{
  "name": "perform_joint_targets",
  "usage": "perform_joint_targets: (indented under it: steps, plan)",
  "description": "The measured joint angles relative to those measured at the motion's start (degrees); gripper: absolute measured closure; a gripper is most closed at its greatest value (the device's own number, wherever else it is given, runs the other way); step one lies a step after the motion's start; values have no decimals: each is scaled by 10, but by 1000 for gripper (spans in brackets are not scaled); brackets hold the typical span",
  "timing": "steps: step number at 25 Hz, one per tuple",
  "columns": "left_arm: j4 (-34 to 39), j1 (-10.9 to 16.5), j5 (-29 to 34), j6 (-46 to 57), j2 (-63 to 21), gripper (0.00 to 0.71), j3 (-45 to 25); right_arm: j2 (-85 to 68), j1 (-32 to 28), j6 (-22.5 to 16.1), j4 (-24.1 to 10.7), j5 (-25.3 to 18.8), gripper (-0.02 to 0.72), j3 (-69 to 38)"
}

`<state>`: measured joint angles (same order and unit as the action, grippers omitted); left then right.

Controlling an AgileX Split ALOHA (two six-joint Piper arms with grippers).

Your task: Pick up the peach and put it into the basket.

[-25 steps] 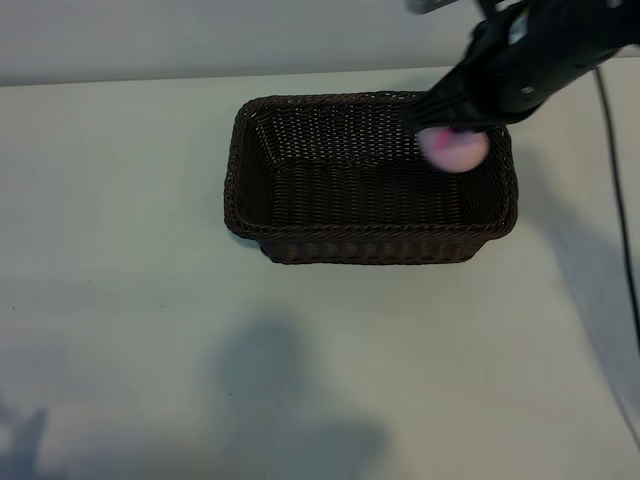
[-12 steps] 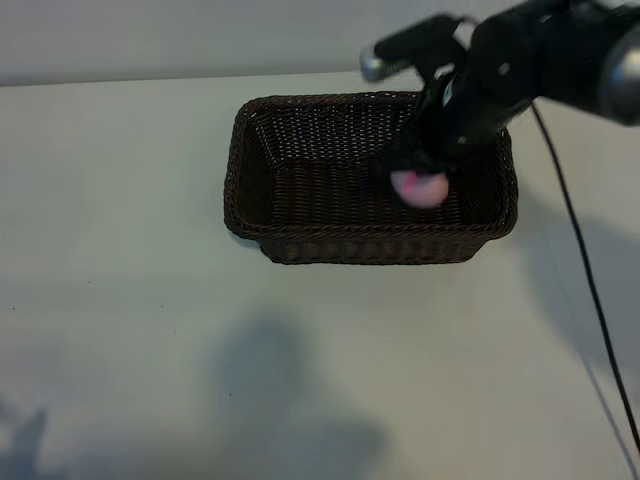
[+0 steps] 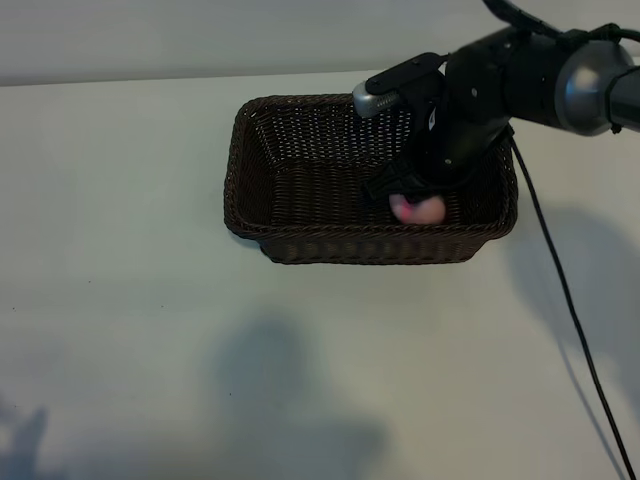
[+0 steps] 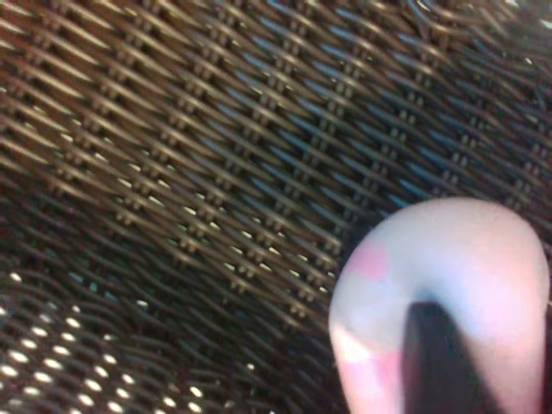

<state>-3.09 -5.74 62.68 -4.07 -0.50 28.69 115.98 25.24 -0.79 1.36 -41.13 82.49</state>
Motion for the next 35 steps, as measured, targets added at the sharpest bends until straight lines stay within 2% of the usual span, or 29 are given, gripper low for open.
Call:
perform_joint_targets:
  steps: [4,7,11,14,18,27,30,35]
  plan:
    - [0,0,0,0,0,117,0,-1,0,1,0,-77,86,58]
    - [0,0,0,0,0,117,0,-1,0,1,0,-142,4,112]
    - [0,0,0,0,0,117,0,-1,-3,1,-5,-242,14,211]
    - [0,0,0,0,0,117,0,-2,-21,2,-19,-278,52,284]
    - [0,0,0,0,0,117,0,-4,-85,8,-29,-282,80,341]
    - [0,0,0,0,0,117,0,-6,-288,29,-29,-287,103,347]
    - [0,0,0,2,0,117,0,-6,-353,32,-18,-287,105,347]
    - [0,0,0,1,0,117,0,-6,-409,41,12,-287,106,347]
